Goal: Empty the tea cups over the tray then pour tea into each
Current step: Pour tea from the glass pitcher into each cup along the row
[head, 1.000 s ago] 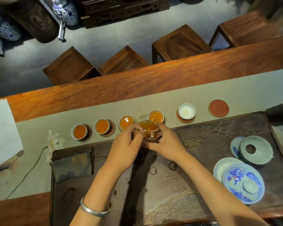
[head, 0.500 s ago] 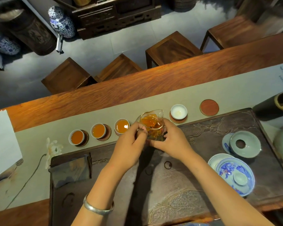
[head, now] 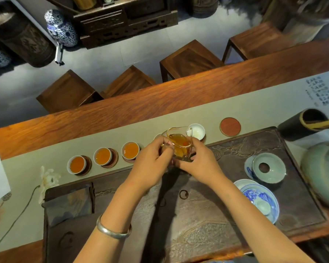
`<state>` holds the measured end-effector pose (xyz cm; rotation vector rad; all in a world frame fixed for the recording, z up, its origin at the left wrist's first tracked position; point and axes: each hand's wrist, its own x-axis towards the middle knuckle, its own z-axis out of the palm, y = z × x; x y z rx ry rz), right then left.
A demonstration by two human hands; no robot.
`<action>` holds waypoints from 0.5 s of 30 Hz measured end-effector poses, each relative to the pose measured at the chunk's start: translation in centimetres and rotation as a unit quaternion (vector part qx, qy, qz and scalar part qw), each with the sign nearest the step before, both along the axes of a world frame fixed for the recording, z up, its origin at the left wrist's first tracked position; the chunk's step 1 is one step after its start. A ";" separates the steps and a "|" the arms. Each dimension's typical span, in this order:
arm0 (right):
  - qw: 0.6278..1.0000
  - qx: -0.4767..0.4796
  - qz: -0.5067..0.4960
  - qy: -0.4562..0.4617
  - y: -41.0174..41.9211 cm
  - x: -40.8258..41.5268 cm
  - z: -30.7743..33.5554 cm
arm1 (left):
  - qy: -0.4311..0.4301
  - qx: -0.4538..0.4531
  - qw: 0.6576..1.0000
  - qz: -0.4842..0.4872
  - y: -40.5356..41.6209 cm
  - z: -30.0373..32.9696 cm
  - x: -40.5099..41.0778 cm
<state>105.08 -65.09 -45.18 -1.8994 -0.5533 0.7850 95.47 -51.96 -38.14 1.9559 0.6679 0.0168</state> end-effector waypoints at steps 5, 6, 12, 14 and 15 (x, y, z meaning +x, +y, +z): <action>1.000 0.002 -0.015 0.028 0.1 0.2 -0.4 | 0.003 0.002 1.000 0.000 0.3 -0.7 0.8; 0.999 0.005 -0.018 0.036 0.1 0.2 -0.4 | 0.002 0.002 1.000 0.001 0.3 -0.8 1.0; 0.997 0.013 -0.027 0.065 0.5 0.2 -0.7 | 0.011 0.003 1.000 0.005 0.6 -1.3 1.7; 0.997 0.013 -0.030 0.073 0.7 0.3 -0.9 | 0.017 0.008 1.000 0.004 0.8 -1.5 1.9; 0.996 0.015 -0.032 0.078 0.7 0.4 -1.1 | 0.019 0.010 1.000 0.004 0.9 -1.6 2.0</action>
